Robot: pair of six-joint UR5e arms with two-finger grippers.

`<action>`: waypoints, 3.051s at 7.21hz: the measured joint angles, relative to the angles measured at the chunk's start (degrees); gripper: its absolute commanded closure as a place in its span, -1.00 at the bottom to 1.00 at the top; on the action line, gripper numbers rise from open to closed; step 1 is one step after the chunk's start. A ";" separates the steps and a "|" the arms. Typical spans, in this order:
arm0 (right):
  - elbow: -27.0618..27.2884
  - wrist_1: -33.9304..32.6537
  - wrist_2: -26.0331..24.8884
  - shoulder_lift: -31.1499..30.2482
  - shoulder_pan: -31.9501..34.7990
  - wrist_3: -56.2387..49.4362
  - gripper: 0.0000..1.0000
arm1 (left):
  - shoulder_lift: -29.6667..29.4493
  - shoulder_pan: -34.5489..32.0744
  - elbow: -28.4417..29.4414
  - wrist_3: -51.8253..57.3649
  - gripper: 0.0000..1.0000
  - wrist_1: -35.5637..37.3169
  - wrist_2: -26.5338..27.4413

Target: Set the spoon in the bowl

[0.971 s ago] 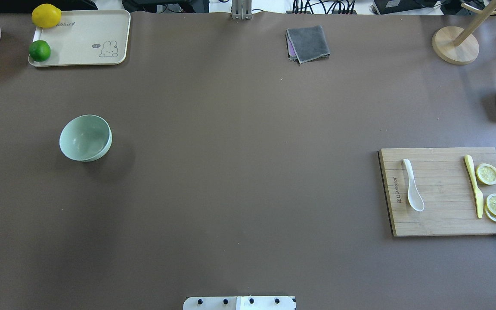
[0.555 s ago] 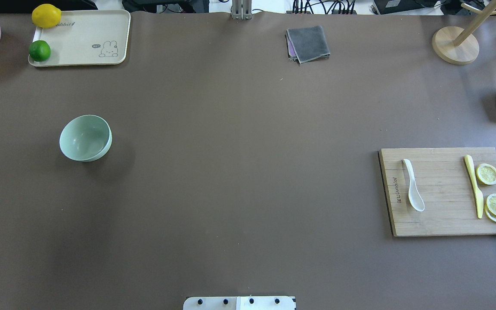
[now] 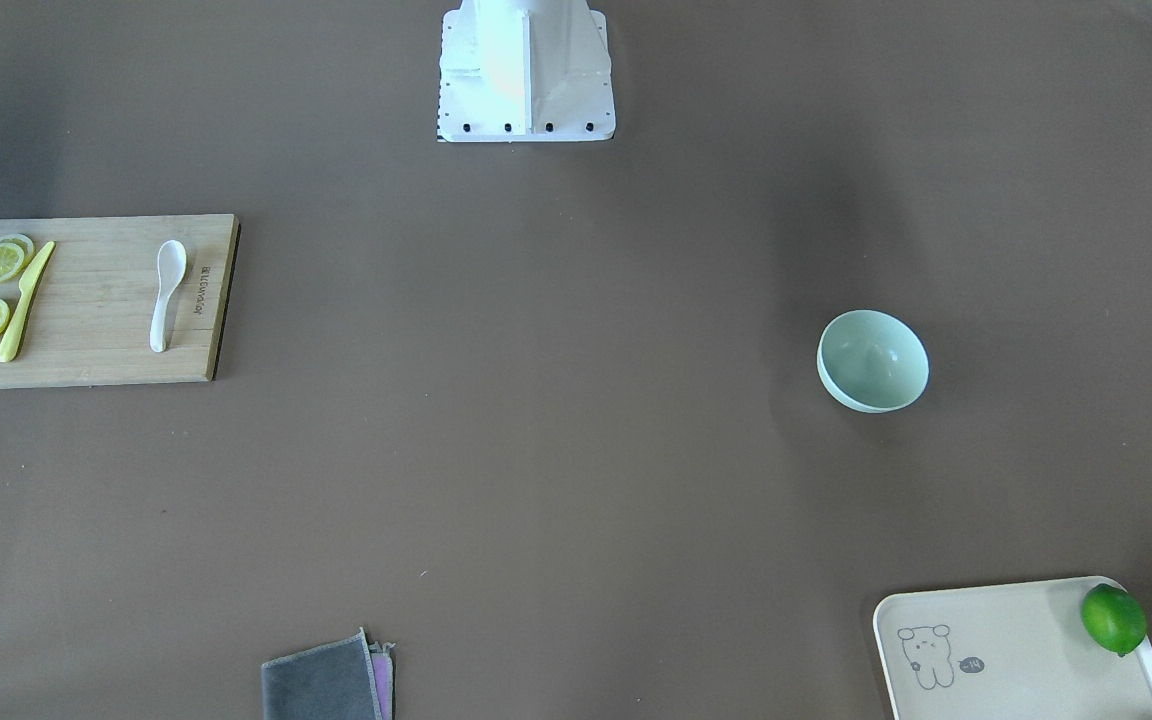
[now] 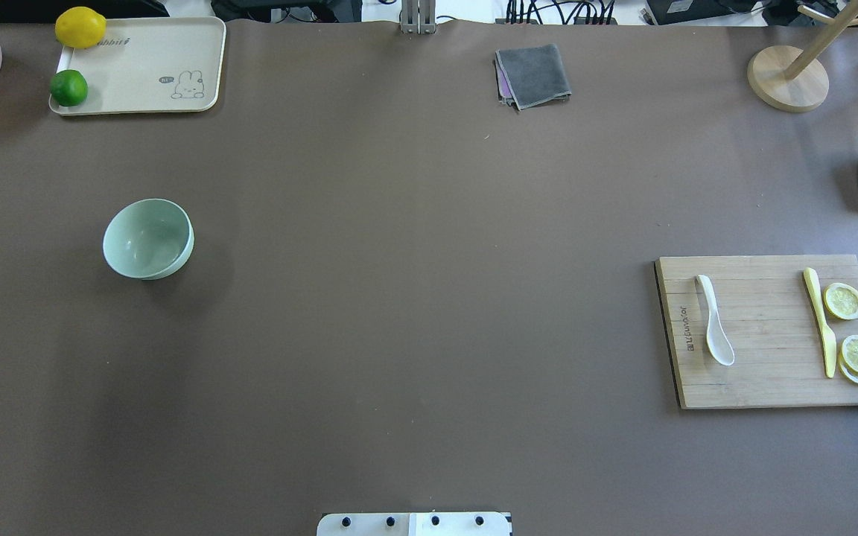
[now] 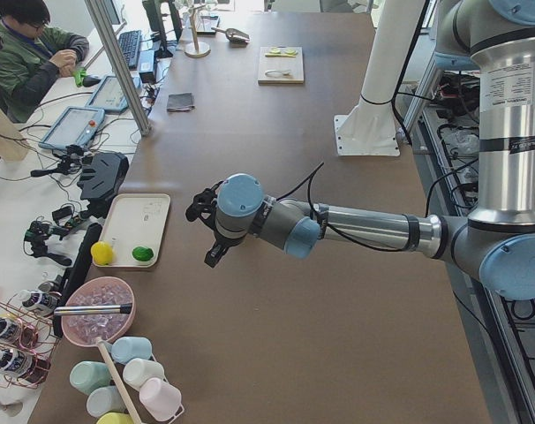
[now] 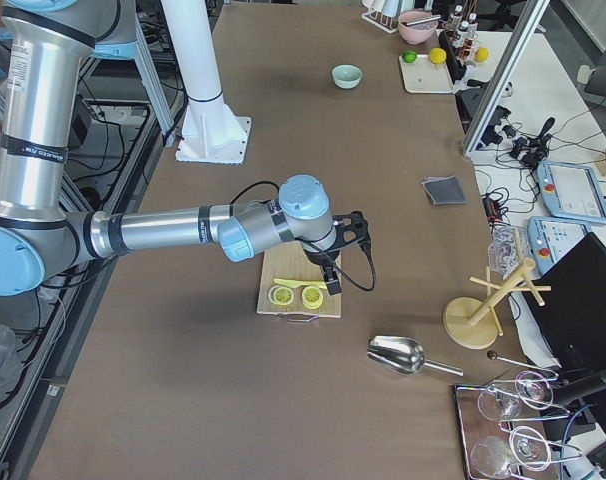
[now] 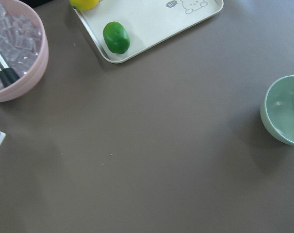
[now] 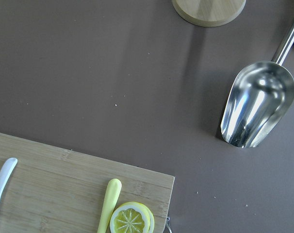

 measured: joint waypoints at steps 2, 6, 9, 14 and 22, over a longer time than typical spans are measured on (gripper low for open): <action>-0.31 9.57 -7.49 0.24 -10.41 19.37 -0.98 | -1.54 7.31 1.70 -14.78 -0.96 -6.36 2.34; -0.38 16.44 -20.84 1.22 -26.12 38.94 -0.99 | -7.12 23.77 5.33 -42.31 -0.79 -16.78 16.09; -0.56 16.59 -21.55 2.51 -27.10 39.74 -0.99 | -12.39 28.51 14.35 -47.95 -0.47 -25.68 18.01; -1.10 16.64 -21.43 3.73 -27.10 39.75 -1.00 | -13.37 31.23 15.58 -49.77 0.72 -28.71 18.45; -0.78 16.65 -21.33 3.76 -27.06 39.79 -1.00 | -18.76 35.89 4.44 -60.36 1.00 -19.79 21.21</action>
